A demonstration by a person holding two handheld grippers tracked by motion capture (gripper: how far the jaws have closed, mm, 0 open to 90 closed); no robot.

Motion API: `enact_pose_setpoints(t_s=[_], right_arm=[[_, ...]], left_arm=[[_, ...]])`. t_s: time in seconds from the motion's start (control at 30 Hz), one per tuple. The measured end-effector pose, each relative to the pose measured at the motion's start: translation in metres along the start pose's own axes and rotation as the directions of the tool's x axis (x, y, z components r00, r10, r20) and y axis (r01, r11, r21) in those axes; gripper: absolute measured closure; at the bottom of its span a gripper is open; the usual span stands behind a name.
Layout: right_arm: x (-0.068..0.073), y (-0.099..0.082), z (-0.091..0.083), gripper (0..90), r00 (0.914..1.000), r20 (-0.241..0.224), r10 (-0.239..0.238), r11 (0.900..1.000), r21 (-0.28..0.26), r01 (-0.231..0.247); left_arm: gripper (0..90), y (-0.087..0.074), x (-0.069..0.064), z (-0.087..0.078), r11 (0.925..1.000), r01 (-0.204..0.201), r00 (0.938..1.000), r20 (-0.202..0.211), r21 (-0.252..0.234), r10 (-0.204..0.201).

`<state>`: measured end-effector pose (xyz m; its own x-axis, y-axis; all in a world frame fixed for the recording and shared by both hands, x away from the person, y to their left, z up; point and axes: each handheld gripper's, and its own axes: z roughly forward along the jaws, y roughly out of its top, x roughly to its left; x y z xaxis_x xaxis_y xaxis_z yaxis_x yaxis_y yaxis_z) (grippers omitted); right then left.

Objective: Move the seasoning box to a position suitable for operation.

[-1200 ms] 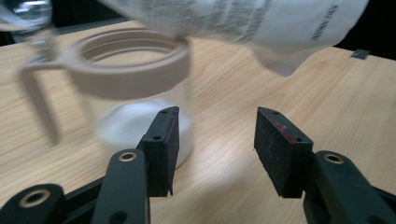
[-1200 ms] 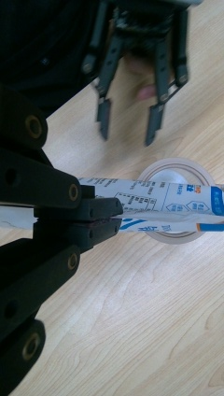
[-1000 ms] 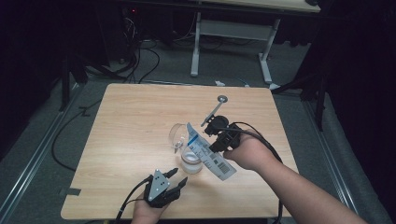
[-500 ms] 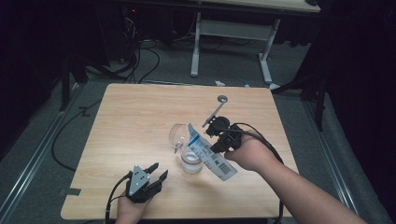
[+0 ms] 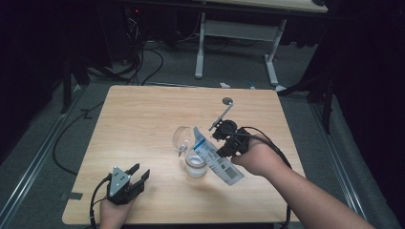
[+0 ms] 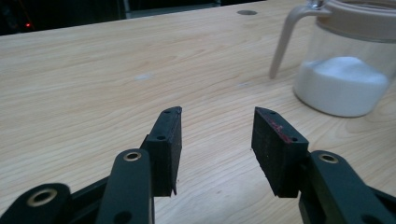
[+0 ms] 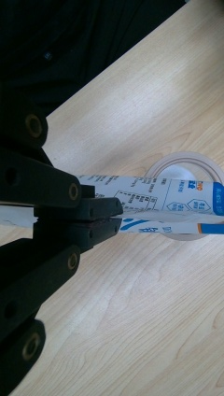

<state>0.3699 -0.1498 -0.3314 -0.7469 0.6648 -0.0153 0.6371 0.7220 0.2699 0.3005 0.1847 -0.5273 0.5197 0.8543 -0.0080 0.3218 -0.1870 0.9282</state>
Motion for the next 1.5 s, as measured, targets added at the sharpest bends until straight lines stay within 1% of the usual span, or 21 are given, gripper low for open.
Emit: enact_pose_setpoints(t_s=[0.17, 0.23, 0.27, 0.47, 0.6, 0.8, 0.83, 0.87, 0.93, 0.97, 1.03, 1.1, 1.13, 1.17, 1.27, 1.3, 1.33, 1.37, 1.4, 1.43, 1.5], right_arm=[[0.0, -0.001, 0.0, 89.7, 1.0, -0.001, 0.005, 1.0, 0.003, -0.005], [0.0, -0.001, 0.0, 89.7, 1.0, -0.001, 0.003, 1.0, 0.006, -0.003], [-0.001, -0.001, 0.0, 89.7, 1.0, 0.002, 0.003, 1.0, 0.008, -0.003], [-0.004, -0.003, -0.003, 89.7, 0.9999, 0.005, 0.01, 0.9999, -0.003, -0.01], [-0.008, -0.006, -0.004, 89.7, 0.9997, 0.011, 0.021, 0.9998, -0.005, -0.021], [-0.019, -0.015, -0.002, 89.7, 0.9982, 0.018, 0.057, 0.9984, 0.0, -0.057], [-0.021, -0.016, -0.002, 89.7, 0.9984, 0.019, 0.053, 0.9986, -0.002, -0.053], [-0.022, -0.017, -0.002, 89.7, 0.9974, 0.023, 0.068, 0.9977, 0.0, -0.068], [-0.025, -0.02, -0.002, 89.7, 0.9965, 0.02, 0.082, 0.9967, -0.002, -0.082], [-0.028, -0.021, -0.001, 89.7, 0.9967, 0.022, 0.078, 0.9969, -0.009, -0.078], [-0.03, -0.024, -0.001, 89.7, 0.9947, 0.028, 0.099, 0.9951, -0.004, -0.099], [-0.033, -0.026, 0.001, 89.8, 0.9946, 0.034, 0.098, 0.9952, -0.003, -0.098], [-0.034, -0.027, 0.002, 89.8, 0.9929, 0.038, 0.112, 0.9936, 0.0, -0.113], [-0.037, -0.028, 0.004, 89.7, 0.9935, 0.042, 0.106, 0.9944, 0.003, -0.106], [-0.042, -0.033, 0.007, 89.7, 0.9892, 0.045, 0.14, 0.99, 0.012, -0.14], [-0.045, -0.034, 0.009, 89.7, 0.9906, 0.049, 0.128, 0.9917, 0.009, -0.128], [-0.047, -0.036, 0.01, 89.7, 0.9901, 0.052, 0.13, 0.9913, 0.012, -0.131], [-0.049, -0.037, 0.011, 89.7, 0.9886, 0.052, 0.141, 0.9898, 0.012, -0.142], [-0.049, -0.038, 0.011, 89.7, 0.9843, 0.053, 0.168, 0.9854, 0.019, -0.169], [-0.053, -0.039, 0.013, 89.7, 0.9881, 0.058, 0.143, 0.9896, 0.011, -0.144], [-0.056, -0.041, 0.015, 89.7, 0.9863, 0.062, 0.153, 0.9879, 0.016, -0.154]], left_arm=[[53.2, -0.004, 0.008, -0.003, 0.9999, 0.014, 0.9998, -0.015, 0.006, -0.014], [53.2, -0.004, 0.01, -0.003, 0.9994, 0.034, 0.9993, -0.017, 0.002, -0.034], [53.1, -0.004, 0.011, -0.004, 0.9994, 0.034, 0.9992, -0.02, 0.002, -0.034], [53.0, -0.003, 0.011, -0.006, 0.9991, 0.042, 0.9989, -0.019, -0.009, -0.042], [52.9, -0.004, 0.011, -0.005, 0.9992, 0.04, 0.9991, -0.012, -0.003, -0.04], [52.6, -0.005, 0.01, -0.003, 0.9992, 0.039, 0.9992, -0.004, 0.009, -0.039], [52.6, -0.005, 0.01, -0.003, 0.9992, 0.039, 0.9992, -0.004, 0.008, -0.039], [52.5, -0.005, 0.01, -0.003, 0.9992, 0.04, 0.9992, -0.003, 0.009, -0.04], [52.5, -0.005, 0.01, -0.003, 0.9991, 0.042, 0.9991, -0.003, 0.007, -0.042], [52.5, -0.005, 0.01, -0.003, 0.9991, 0.043, 0.9991, -0.002, 0.008, -0.043], [52.5, -0.006, 0.01, -0.003, 0.999, 0.043, 0.9991, -0.002, 0.008, -0.043], [52.5, -0.006, 0.011, -0.003, 0.999, 0.043, 0.9991, -0.001, 0.009, -0.043], [52.5, -0.005, 0.011, -0.003, 0.999, 0.044, 0.999, -0.002, 0.008, -0.044], [52.5, -0.005, 0.011, -0.003, 0.999, 0.045, 0.999, -0.002, 0.007, -0.045], [52.6, -0.005, 0.011, -0.004, 0.9989, 0.047, 0.9989, 0.0, 0.008, -0.047], [52.6, -0.005, 0.011, -0.004, 0.9988, 0.048, 0.9988, -0.001, 0.005, -0.048], [52.6, -0.005, 0.011, -0.004, 0.9988, 0.049, 0.9988, -0.001, 0.005, -0.049], [52.6, -0.005, 0.011, -0.004, 0.9988, 0.05, 0.9988, -0.001, 0.005, -0.05], [52.7, -0.005, 0.011, -0.004, 0.9987, 0.05, 0.9987, -0.001, 0.005, -0.05], [52.6, -0.005, 0.011, -0.004, 0.9987, 0.05, 0.9987, 0.0, 0.005, -0.05], [52.6, -0.005, 0.011, -0.004, 0.9988, 0.049, 0.9988, -0.001, 0.005, -0.049]])
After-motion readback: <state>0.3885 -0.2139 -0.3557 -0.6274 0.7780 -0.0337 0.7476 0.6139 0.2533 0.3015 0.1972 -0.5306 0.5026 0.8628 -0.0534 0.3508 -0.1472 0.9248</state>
